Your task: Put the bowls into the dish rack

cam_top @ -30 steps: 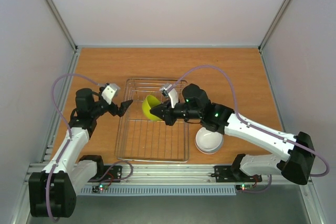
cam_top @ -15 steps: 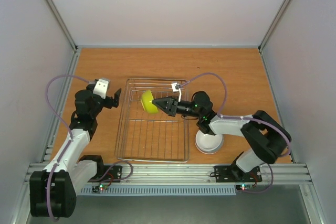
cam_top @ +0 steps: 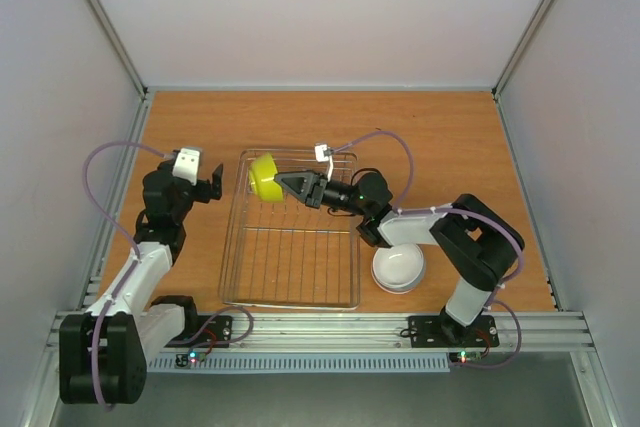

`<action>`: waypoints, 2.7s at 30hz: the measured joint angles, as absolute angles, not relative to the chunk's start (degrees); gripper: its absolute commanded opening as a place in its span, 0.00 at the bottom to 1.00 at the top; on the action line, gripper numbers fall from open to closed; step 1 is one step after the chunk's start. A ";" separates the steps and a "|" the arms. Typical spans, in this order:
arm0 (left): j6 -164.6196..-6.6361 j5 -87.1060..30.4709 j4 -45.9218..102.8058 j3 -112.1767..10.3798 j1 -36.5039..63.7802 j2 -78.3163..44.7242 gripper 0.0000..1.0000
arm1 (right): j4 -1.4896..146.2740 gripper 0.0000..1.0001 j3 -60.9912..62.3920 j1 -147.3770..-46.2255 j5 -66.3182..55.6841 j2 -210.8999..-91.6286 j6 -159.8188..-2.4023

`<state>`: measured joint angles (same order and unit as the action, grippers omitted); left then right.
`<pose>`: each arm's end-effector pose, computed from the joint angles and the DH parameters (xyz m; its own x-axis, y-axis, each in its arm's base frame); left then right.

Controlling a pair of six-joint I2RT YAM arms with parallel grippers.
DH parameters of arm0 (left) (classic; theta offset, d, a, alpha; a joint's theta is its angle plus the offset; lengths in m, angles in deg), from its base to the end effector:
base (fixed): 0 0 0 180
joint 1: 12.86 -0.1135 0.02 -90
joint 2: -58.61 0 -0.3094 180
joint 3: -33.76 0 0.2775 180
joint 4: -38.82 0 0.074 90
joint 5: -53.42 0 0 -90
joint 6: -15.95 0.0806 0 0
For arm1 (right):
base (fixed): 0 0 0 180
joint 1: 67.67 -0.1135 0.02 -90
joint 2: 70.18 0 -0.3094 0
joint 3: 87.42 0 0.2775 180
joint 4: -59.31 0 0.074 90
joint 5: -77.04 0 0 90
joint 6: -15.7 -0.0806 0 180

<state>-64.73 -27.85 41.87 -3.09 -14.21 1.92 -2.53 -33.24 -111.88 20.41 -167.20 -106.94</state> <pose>0.2584 -0.0061 0.2335 -0.2652 0.1539 -0.9518 0.1671 0.9796 0.1118 0.2522 0.3071 0.2779 -0.3186 0.3184 -0.8928 -0.9301 0.0763 0.3592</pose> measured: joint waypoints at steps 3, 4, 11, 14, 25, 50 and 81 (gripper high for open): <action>-64.86 -27.34 41.89 -3.09 -14.47 1.88 0.99 | -2.53 0.01 -32.17 -112.40 19.90 -169.97 -108.14; -64.86 -26.78 41.89 -3.09 -14.53 1.88 0.99 | -2.42 0.01 -32.08 -112.43 19.86 -170.52 -108.43; -64.14 -14.80 37.98 -3.92 -14.93 1.90 0.99 | -2.31 0.01 -30.79 -112.62 20.32 -171.39 -110.55; -63.20 -9.12 35.70 -4.71 -14.93 1.90 0.99 | -2.42 0.01 -29.35 -112.67 20.65 -171.39 -111.84; -62.04 -4.66 33.78 -5.12 -15.08 2.47 0.99 | -2.77 0.01 -30.95 -112.69 19.84 -172.68 -114.61; -56.57 -3.06 10.77 -23.68 -14.36 -1.59 0.99 | 69.27 0.01 -15.41 -123.92 3.84 -149.47 -79.95; -46.34 -6.36 -38.06 -51.24 2.14 -17.51 0.99 | 103.76 0.01 -1.07 -146.04 -43.74 -163.87 -51.18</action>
<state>-46.34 -6.36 -38.06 -51.24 2.14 -17.51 103.76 -1.07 -146.04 -43.74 -163.87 -51.18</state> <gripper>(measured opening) 0.994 0.015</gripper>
